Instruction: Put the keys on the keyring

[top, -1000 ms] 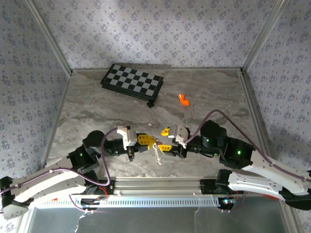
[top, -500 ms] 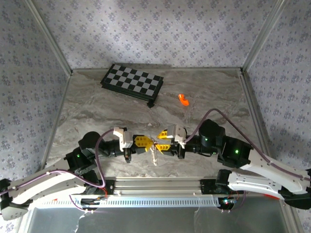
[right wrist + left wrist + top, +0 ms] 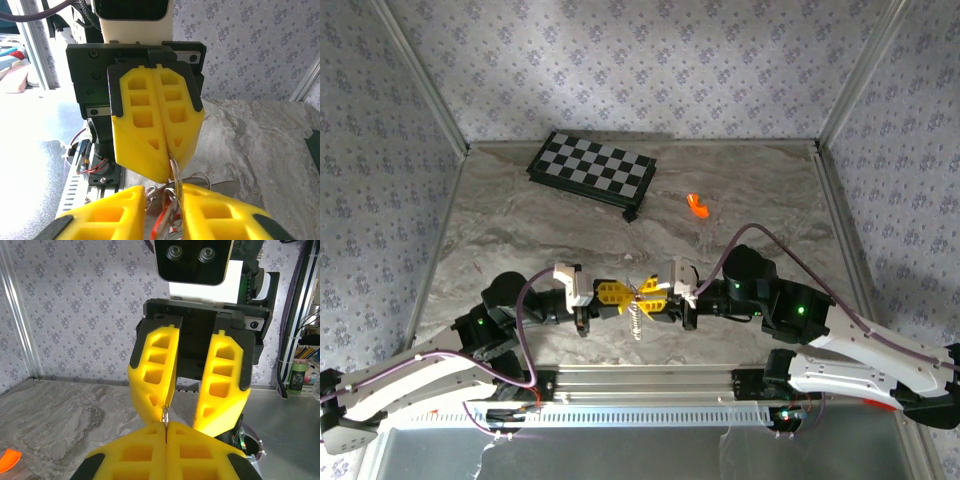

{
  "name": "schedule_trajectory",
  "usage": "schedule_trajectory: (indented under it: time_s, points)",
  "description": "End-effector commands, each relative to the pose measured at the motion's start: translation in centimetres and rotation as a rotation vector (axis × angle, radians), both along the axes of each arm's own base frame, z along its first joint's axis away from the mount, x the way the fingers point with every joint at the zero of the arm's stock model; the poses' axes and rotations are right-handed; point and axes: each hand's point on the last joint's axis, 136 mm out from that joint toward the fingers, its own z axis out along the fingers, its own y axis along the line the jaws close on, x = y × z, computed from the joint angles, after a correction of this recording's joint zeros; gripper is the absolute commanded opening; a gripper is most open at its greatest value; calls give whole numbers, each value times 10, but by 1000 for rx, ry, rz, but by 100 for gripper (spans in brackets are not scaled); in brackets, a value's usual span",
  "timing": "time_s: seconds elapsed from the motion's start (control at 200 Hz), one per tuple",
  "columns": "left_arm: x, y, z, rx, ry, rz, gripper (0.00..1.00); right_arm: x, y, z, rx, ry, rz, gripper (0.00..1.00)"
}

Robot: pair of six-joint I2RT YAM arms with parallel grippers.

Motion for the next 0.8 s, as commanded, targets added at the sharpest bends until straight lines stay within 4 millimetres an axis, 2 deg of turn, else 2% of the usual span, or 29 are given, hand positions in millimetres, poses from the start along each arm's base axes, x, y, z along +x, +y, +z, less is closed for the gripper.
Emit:
schedule_trajectory:
  time_s: [0.0,0.18,0.395,0.52,0.59,0.755,0.77,0.795]
  points:
    - [-7,6,16,-51,-25,-24,0,-4,-1,18,48,-22,18,17]
    - [-6,4,13,-37,-24,-24,0,-2,0,15,39,-24,11,0]
    - [2,3,6,21,-20,25,0,7,-6,16,16,-54,-46,0]
    - [20,6,-7,144,-7,122,15,13,-13,9,-74,-66,-85,0]
    - [26,8,-14,198,-3,160,18,14,-15,1,-163,-66,-89,0]
    - [21,5,-22,263,2,125,24,20,-17,-21,-318,-53,-101,0]
    - [20,4,-23,264,1,116,25,19,-17,-10,-299,-63,-101,0]
    - [18,4,-22,261,-1,103,25,19,-17,-8,-299,-64,-99,0]
